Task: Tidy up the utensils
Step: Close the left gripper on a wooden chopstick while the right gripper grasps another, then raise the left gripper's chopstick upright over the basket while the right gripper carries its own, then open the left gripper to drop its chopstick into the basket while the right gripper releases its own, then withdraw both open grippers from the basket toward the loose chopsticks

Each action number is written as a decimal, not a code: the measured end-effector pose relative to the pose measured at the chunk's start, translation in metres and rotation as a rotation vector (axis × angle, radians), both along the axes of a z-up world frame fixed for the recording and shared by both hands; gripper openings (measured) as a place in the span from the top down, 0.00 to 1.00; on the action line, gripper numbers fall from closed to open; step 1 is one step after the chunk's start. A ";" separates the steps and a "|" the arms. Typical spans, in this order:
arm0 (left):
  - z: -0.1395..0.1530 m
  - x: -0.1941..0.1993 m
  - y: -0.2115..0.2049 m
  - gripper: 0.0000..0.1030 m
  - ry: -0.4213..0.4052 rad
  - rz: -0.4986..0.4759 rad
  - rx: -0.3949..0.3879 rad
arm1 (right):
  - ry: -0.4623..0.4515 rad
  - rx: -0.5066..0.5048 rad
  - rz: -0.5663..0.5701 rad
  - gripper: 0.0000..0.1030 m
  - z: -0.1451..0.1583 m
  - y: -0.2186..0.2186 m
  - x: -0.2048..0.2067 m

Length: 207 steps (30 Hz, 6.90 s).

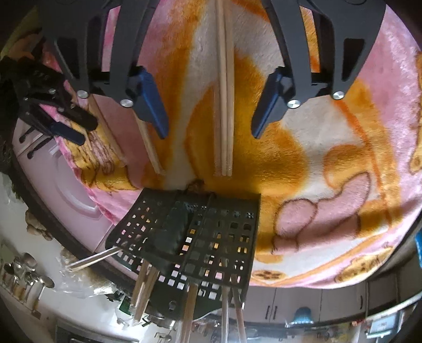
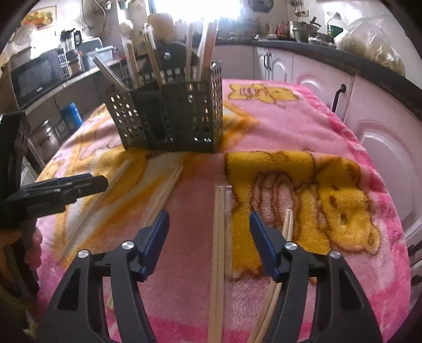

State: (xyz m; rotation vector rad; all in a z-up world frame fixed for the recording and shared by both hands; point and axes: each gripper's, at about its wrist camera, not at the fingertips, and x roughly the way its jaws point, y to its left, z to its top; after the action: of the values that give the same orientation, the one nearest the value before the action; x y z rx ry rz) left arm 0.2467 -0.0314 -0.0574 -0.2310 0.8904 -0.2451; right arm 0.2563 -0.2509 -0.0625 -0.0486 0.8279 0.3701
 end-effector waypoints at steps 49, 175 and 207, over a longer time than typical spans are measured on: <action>0.070 -0.003 0.021 0.99 -0.156 -0.037 -0.010 | 0.004 0.089 0.087 0.89 0.053 0.026 0.011; 0.132 0.076 -0.004 0.59 -0.496 0.075 -0.113 | -0.590 0.370 -0.231 0.47 0.114 -0.004 0.047; 0.101 -0.026 -0.010 0.13 -0.353 0.010 -0.078 | -0.395 0.186 -0.076 0.33 0.097 -0.028 -0.046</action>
State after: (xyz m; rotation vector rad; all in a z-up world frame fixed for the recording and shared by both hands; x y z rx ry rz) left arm 0.2207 -0.0418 0.0435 -0.2546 0.5301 -0.3012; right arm 0.2098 -0.2790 0.0350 0.0808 0.4020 0.3495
